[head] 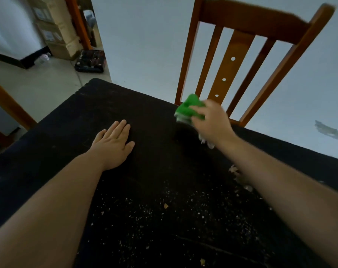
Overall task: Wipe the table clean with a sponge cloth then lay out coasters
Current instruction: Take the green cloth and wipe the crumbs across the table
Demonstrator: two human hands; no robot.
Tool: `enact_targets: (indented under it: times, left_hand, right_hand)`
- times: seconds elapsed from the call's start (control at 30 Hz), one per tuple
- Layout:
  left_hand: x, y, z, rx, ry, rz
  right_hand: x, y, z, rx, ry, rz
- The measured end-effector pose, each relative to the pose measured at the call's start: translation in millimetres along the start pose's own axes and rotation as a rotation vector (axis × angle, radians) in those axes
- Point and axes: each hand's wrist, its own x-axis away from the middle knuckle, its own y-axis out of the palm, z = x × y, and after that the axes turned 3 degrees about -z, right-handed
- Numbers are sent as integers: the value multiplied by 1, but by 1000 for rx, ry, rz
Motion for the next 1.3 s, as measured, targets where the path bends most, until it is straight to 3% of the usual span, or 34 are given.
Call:
enact_targets:
  times: [0.07, 0.17, 0.3, 0.43, 0.53, 0.63, 0.77, 0.9, 1.03, 1.1, 1.17, 1.3]
  left_hand:
    - [-2, 1, 0, 1, -3, 4]
    - [-3, 2, -1, 5, -5, 6]
    - [-4, 3, -3, 10, -3, 15]
    - [-5, 6, -4, 15, -2, 34]
    - [-4, 5, -3, 26, -9, 15]
    - [-2, 2, -1, 33, -12, 13]
    - [0, 1, 0, 35, -12, 17]
    - [-2, 2, 0, 38, -9, 23]
    - [-3, 5, -4, 29, 6, 50]
    - [-3, 6, -2, 28, 9, 51]
    - [-1, 5, -1, 18, 1, 48]
    - [3, -4, 5, -7, -10, -3]
  right_hand:
    - [-27, 5, 20, 63, 118, 61]
    - [-30, 23, 18, 200, 148, -32]
    - [20, 26, -25, 243, -114, -234]
    - [79, 10, -52, -27, -400, -407]
    - [62, -11, -35, -69, -322, -247]
    - [11, -27, 1, -15, -76, -65]
    - [-24, -3, 29, 151, 106, -68]
    - [2, 28, 1, 218, 94, -49]
    - [75, 37, -42, 3, -225, -231]
    - [105, 26, -50, -81, -295, -312]
    - [104, 11, -40, -91, -257, -198]
    - [48, -17, 28, 30, 41, -68]
